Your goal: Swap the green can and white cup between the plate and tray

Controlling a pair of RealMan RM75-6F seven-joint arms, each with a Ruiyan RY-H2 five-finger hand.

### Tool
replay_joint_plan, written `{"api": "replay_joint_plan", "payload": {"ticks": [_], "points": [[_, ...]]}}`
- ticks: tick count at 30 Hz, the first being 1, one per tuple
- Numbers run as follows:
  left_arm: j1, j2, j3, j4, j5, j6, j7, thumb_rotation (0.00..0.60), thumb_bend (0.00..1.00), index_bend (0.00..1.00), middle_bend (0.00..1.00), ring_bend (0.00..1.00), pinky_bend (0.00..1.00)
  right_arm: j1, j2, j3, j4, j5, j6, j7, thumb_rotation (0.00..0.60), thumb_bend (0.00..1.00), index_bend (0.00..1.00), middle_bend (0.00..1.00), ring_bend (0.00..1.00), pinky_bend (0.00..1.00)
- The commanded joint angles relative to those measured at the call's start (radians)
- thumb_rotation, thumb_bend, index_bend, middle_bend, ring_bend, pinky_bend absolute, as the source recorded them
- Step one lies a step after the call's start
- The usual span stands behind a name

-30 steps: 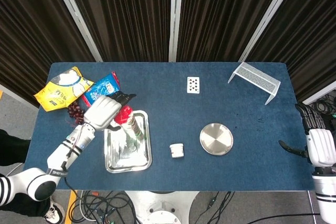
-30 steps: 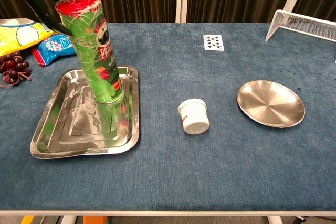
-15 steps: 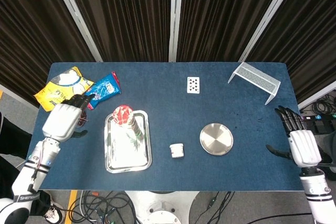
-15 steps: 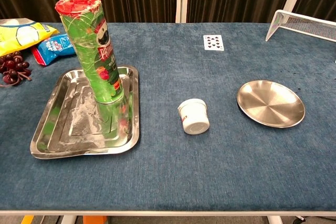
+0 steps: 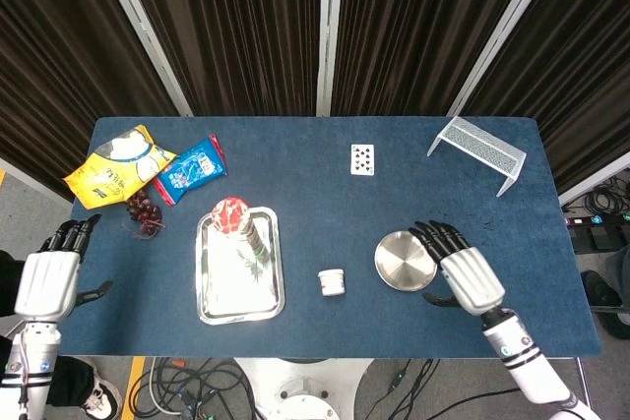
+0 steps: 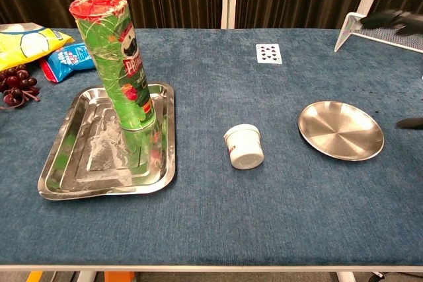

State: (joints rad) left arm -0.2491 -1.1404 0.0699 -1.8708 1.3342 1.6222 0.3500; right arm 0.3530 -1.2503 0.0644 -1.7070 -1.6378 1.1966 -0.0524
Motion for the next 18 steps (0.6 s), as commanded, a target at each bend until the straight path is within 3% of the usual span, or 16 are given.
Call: {"api": "replay_joint_plan", "payload": {"ticks": [1,6,18], "points": [[0.03,-0.017,0.0,0.028,0.005,0.009,-0.025,0.6,0.06,0.09,0.17,0.13,0.33,0.061,-0.072,0.0,-0.012,0.039,-0.098,-0.075,0.6,0.02,0.0,0.06,0.0,0.08],[0.062,-0.024,-0.008,0.073,0.012,0.012,-0.042,0.6,0.06,0.1,0.17,0.13,0.32,0.121,-0.174,0.017,0.016,0.098,-0.184,-0.161,0.6,0.02,0.0,0.07,0.0,0.08],[0.11,-0.035,-0.037,0.152,-0.011,-0.034,-0.118,0.6,0.06,0.1,0.17,0.13,0.32,0.188,-0.359,0.049,0.114,0.207,-0.226,-0.269,0.6,0.07,0.0,0.14,0.01,0.08]]}}
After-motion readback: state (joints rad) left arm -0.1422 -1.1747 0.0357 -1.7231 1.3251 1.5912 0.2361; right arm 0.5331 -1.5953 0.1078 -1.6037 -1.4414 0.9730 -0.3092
